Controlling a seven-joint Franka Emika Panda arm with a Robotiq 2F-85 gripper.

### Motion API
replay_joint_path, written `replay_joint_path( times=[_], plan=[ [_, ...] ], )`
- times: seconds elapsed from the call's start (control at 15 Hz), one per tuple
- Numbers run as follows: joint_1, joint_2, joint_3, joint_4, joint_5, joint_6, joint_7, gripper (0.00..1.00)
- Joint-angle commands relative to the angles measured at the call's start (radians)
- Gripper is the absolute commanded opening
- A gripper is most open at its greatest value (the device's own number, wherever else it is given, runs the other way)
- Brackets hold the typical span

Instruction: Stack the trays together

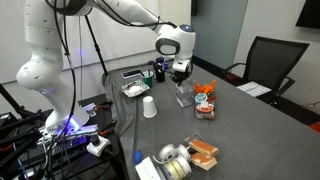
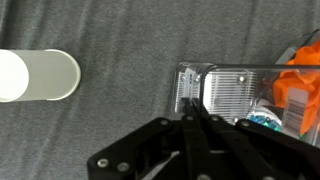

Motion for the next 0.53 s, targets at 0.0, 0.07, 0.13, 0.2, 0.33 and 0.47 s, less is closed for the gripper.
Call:
replay_joint_path(
  times=[0.0,0.07,0.13,0.2,0.33,0.47],
  plan=[
    [-0.014,0.084,0.013,0.084,0.015,0.001,0.027,0.01],
    [-0.015,0.098,0.014,0.095,0.013,0.001,0.032,0.01],
    [-0.017,0.110,0.015,0.107,0.013,-0.001,0.033,0.01],
    [-0.018,0.121,0.015,0.117,0.012,-0.002,0.036,0.01],
    [-0.023,0.140,0.016,0.133,0.012,-0.002,0.031,0.01],
    [-0.026,0.147,0.014,0.132,0.007,-0.001,0.021,0.01]
  ],
)
